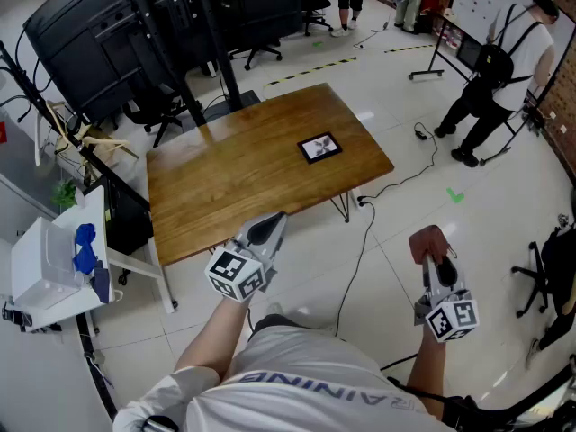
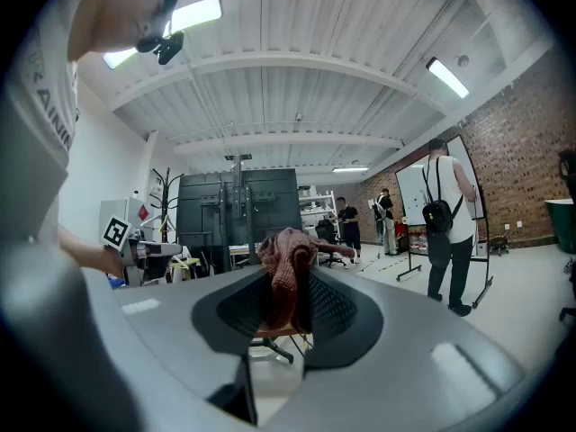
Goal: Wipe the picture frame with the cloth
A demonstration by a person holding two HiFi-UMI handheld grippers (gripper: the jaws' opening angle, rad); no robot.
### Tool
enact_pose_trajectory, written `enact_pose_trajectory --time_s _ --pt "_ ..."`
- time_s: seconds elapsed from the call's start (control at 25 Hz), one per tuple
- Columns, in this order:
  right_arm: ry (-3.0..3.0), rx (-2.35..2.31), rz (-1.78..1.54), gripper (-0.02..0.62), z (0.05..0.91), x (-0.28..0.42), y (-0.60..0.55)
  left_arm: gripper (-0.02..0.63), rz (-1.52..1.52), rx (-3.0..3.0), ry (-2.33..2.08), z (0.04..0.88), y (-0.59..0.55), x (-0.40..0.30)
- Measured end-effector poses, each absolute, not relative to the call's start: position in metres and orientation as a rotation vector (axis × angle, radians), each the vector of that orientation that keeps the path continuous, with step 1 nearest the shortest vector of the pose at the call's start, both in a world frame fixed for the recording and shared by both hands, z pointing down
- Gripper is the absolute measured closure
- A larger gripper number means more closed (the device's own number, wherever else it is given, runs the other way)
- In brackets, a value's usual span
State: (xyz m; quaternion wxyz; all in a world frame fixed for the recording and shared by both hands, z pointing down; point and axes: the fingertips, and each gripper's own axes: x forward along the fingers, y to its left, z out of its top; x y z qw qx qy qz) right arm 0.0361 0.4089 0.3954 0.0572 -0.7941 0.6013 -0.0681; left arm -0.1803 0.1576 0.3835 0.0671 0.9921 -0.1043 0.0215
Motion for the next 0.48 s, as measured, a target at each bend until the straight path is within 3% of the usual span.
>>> enact_pose_trajectory --time_s 0.48 --pt "1.838 -2.365 -0.281 0.488 0.425 0.066 0.399 0.6 0.125 2.985 -0.288 0.399 0.159 -0.14"
